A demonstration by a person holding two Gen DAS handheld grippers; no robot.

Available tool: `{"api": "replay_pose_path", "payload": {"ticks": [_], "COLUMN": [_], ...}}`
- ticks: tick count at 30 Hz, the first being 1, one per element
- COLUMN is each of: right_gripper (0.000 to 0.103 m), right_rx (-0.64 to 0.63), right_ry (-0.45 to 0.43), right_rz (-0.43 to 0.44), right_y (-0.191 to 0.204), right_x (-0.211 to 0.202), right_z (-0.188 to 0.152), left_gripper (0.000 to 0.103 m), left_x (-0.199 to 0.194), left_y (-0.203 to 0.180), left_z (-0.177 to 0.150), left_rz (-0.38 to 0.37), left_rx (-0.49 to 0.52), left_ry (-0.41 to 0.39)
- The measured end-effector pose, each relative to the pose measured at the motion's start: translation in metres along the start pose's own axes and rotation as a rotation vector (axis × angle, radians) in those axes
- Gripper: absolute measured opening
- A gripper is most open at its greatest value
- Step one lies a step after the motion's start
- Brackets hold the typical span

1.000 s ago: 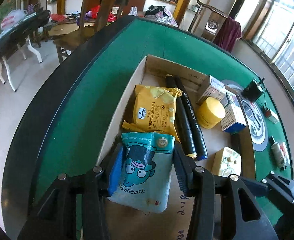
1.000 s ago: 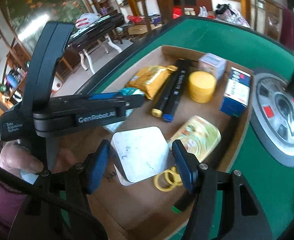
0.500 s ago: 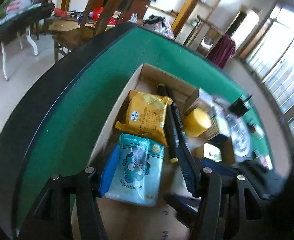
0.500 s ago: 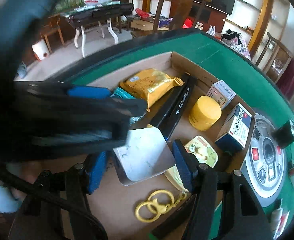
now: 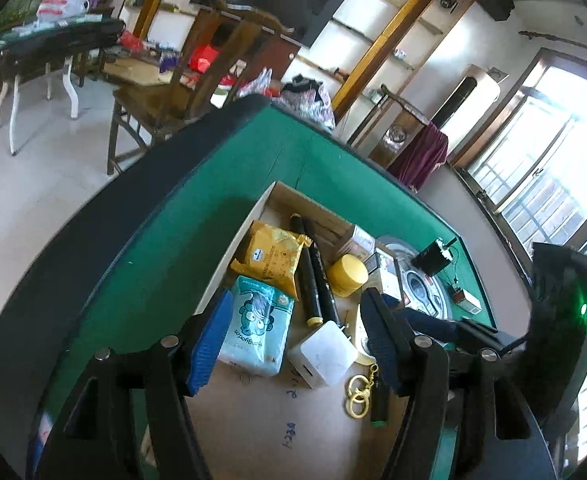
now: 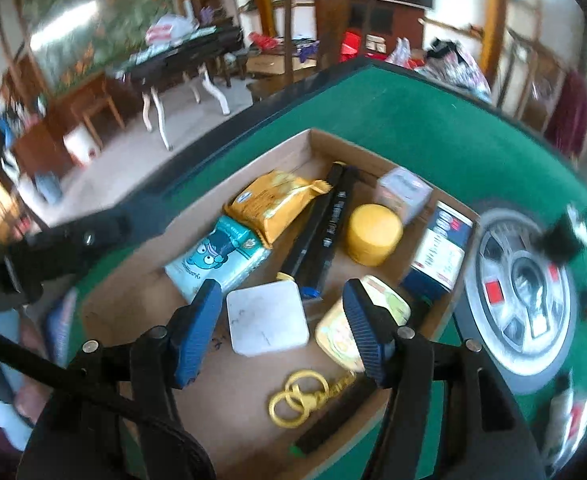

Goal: Organize objects
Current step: 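Move both open tools back toward the loose bottles on the table, then grasp the white medicine bottle with the left tool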

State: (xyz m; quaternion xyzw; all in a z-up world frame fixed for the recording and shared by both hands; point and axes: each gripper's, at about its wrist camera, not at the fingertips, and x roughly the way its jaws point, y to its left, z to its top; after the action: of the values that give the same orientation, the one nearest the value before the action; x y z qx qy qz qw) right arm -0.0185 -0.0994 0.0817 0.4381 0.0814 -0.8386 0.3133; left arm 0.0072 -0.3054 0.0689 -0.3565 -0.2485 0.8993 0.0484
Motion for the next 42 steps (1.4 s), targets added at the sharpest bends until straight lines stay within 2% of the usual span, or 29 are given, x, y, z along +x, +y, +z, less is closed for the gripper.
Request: {"api": "replay_pose_path", "payload": {"ticks": [5,9,12,16,20,22,25,28,32,33,36,37,39,42], "right_gripper": [0.063,0.063,0.063,0.063,0.063,0.063,0.063,0.063,0.063,0.063,0.063,0.063,0.063,0.063], "right_rx": [0.145,0.301,0.419,0.559,0.617,0.612,0.607,0.569,0.518,0.510,0.509,0.494,0.460,0.458], "right_ry": [-0.149,-0.223,-0.228,-0.272,-0.198,-0.179,-0.147,-0.154,-0.156,-0.145,-0.156,-0.164,-0.121,-0.085], "right_rz": [-0.050,-0.142,-0.208,-0.175,-0.094,-0.060,0.042,0.040,-0.022,-0.013,0.144,0.132,0.015,-0.071], "right_y": [-0.041,-0.098,-0.152,-0.213,-0.248,-0.252,-0.257,-0.253,-0.246,-0.244,-0.243,-0.239,-0.235,-0.236], "right_x": [-0.065,-0.112,-0.143,-0.168,-0.146,-0.135,-0.116,-0.106,-0.103,-0.101,-0.098,-0.099,-0.095,-0.083], "right_z": [-0.033,-0.076,-0.095,-0.113,-0.114,-0.114,-0.114,-0.115,-0.112,-0.109,-0.109,-0.108,-0.104,-0.106], "left_gripper": [0.060,0.062,0.062,0.062,0.062,0.062,0.062,0.062,0.062,0.062,0.062,0.062,0.062,0.062], "left_x": [-0.026,-0.033,-0.026,-0.019,-0.016,-0.013,-0.003,0.010,0.026,0.028,0.025,0.026,0.030,0.030], "left_y": [-0.014,-0.042,-0.068,-0.101,-0.132,-0.143,-0.154,-0.158,-0.160,-0.160,-0.158,-0.158,-0.158,-0.160], "left_z": [-0.019,-0.044,-0.056,-0.064,-0.072,-0.079,-0.092,-0.106,-0.118,-0.119,-0.118,-0.117,-0.114,-0.109], "left_rz": [0.045,-0.001,-0.067,-0.169,-0.197,-0.177,-0.150,-0.123,-0.102,-0.109,-0.127,-0.121,-0.104,-0.110], "left_rx": [0.028,0.074,0.092,0.071,0.096,0.124,0.153,0.171,0.162,0.160,0.139,0.138,0.138,0.148], "left_ry": [-0.071,-0.080,-0.037,0.004,0.038,0.054,0.094,0.141,0.206,0.215,0.193,0.189,0.209,0.189]}}
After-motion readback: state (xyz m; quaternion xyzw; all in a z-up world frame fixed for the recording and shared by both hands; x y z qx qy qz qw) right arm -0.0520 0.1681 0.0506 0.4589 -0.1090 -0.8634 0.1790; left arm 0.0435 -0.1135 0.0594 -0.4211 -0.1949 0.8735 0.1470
